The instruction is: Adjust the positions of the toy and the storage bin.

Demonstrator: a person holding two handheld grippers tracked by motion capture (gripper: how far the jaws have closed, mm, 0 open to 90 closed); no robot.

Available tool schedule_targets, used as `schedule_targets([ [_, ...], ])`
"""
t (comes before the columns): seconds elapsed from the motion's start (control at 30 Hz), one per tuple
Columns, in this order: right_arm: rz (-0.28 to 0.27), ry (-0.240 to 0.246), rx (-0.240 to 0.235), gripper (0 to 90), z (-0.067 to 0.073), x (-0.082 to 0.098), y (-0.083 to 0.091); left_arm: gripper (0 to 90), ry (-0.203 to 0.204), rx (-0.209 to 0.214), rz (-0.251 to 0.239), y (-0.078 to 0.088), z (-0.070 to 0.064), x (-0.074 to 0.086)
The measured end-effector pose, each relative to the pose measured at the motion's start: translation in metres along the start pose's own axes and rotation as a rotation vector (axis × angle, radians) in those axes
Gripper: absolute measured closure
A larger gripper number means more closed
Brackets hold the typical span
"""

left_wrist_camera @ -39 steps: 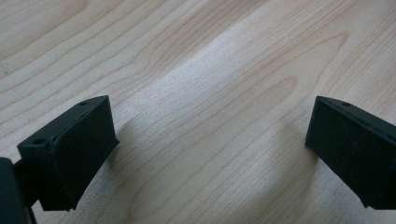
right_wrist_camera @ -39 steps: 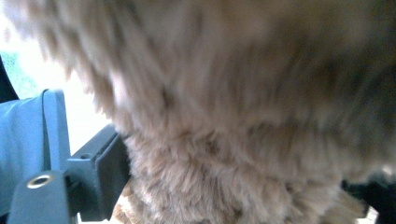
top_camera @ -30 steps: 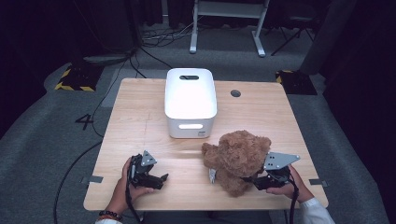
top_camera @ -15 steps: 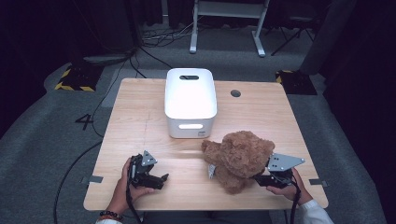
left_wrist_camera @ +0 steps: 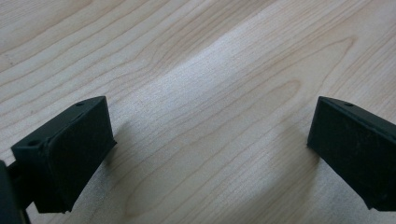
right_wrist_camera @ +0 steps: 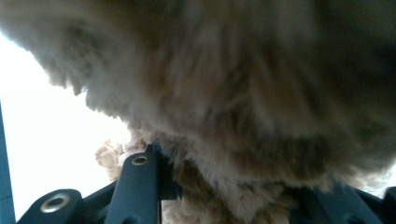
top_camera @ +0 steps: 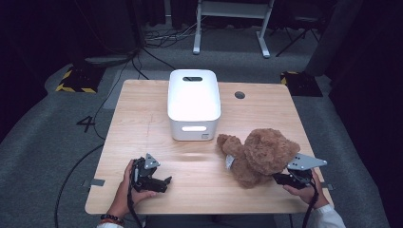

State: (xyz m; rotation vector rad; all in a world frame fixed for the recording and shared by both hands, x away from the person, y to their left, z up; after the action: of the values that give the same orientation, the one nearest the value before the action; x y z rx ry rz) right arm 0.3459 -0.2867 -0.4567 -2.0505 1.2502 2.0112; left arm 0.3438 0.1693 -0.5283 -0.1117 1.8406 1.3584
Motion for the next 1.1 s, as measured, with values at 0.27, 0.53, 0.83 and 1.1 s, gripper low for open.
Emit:
schedule_targets([
  [0.27,0.013,-0.066,0.108,60.4,-0.019,0.012,0.013,0.3,-0.013,0.018,0.005,-0.001,0.001,-0.001],
  [0.53,0.025,-0.124,0.193,60.1,-0.034,0.017,0.013,3.5,-0.016,0.014,-0.012,-0.003,0.001,-0.004],
  [0.83,0.023,-0.163,0.243,59.7,-0.046,0.018,0.008,15.9,-0.021,0.021,-0.027,-0.002,0.003,-0.008],
  [1.1,0.015,-0.181,0.237,58.4,-0.049,0.021,0.008,16.4,0.005,0.005,-0.072,0.009,0.005,-0.021],
])
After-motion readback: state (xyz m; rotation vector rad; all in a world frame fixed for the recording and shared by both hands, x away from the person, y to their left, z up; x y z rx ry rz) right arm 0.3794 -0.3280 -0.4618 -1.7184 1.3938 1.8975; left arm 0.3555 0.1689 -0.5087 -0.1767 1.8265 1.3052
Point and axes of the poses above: each handheld gripper's, and its own axes: y roughly backward along the jaws, x roughly out of its underside, z roughly to its left, the point moved 3 cm from there along -y, roughly forward along the jaws, and after that the axes turned 5 degrees about y, right-handed, at the moved point
